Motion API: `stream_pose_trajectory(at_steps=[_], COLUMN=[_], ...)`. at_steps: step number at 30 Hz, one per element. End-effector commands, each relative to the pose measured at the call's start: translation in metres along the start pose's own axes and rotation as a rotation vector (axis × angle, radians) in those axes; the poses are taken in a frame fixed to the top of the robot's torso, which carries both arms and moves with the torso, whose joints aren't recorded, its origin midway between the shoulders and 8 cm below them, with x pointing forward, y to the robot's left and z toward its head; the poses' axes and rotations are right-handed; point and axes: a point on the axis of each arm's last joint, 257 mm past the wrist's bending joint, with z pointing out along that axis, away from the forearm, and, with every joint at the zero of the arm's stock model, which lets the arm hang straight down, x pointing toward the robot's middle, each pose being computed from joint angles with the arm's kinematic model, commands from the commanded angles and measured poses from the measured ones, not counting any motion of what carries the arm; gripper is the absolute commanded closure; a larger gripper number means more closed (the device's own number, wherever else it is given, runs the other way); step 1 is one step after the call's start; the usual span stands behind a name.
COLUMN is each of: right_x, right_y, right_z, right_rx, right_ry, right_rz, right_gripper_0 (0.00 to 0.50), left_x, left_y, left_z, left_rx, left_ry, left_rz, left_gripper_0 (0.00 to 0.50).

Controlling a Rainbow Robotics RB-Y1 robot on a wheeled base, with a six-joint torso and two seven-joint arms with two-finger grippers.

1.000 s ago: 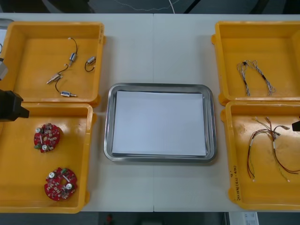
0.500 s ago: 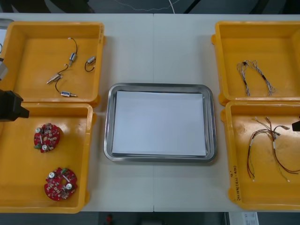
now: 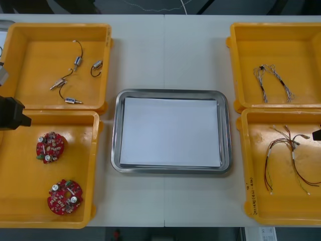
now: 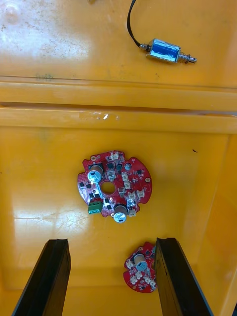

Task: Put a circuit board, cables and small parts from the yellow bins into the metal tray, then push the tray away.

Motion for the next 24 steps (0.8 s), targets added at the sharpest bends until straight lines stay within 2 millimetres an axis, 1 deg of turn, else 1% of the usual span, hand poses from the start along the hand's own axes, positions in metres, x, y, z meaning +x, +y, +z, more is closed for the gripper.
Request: stream_pose_trajectory(at_steps=[1, 24], right_x=[0.0007, 0.0007], right_y=[-0.0167, -0.0167], right_z=[-0.0092, -0.0092], right_rx=[0.036, 0.036], right_ry=[-0.007, -0.007], right_rz=[0.021, 0.021], right_gripper_0=[0.0, 0.0], left_x=[-0.0081, -0.0081], left_y=[0.0145, 0.0145], left_z=[-0.0155, -0.0155], left_rx=[-0.046, -0.046], left_ry=[-0.039, -0.039], left_rz=[0.074, 0.074], left_gripper_0=[0.0, 0.0])
